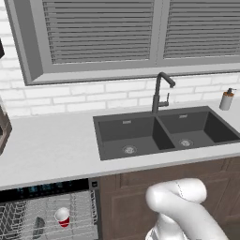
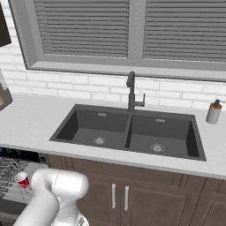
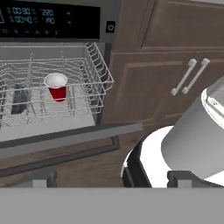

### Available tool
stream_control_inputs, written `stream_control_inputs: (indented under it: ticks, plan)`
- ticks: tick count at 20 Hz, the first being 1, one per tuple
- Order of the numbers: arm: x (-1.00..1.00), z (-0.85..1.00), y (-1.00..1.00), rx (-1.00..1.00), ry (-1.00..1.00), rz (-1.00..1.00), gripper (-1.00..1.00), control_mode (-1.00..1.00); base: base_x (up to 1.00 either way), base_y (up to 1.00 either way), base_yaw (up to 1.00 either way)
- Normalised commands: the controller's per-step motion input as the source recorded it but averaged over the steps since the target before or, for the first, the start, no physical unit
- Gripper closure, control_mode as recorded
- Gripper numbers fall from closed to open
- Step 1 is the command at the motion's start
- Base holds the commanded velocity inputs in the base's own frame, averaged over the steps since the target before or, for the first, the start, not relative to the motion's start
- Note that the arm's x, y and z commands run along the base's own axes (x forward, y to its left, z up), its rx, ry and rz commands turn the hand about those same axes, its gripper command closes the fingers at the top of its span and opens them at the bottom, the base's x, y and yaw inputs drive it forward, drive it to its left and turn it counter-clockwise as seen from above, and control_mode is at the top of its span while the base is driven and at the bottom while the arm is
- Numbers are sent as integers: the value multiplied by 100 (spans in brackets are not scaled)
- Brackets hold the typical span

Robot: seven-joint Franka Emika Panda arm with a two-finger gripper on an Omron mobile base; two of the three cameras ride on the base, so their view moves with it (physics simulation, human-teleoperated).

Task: Pick up the cup and bowl from the counter, place them in the dishwasher, and close the dishwasher door.

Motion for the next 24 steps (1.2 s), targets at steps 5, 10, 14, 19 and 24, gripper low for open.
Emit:
stream_control_inputs:
  ticks: [5, 10, 14, 19, 24]
  plan:
    - [0, 0, 12, -27, -37, 2, -100, -100, 0, 0, 0]
    - [1, -6, -1, -8, -31, 19, -100, -100, 0, 0, 0]
    - [0, -41, -2, 0, -8, 13, -100, -100, 0, 0, 0]
    - [24, -94, -8, 0, 0, 11, -100, -100, 0, 0, 0]
    - [60, -92, -18, 0, -7, 11, -100, -100, 0, 0, 0]
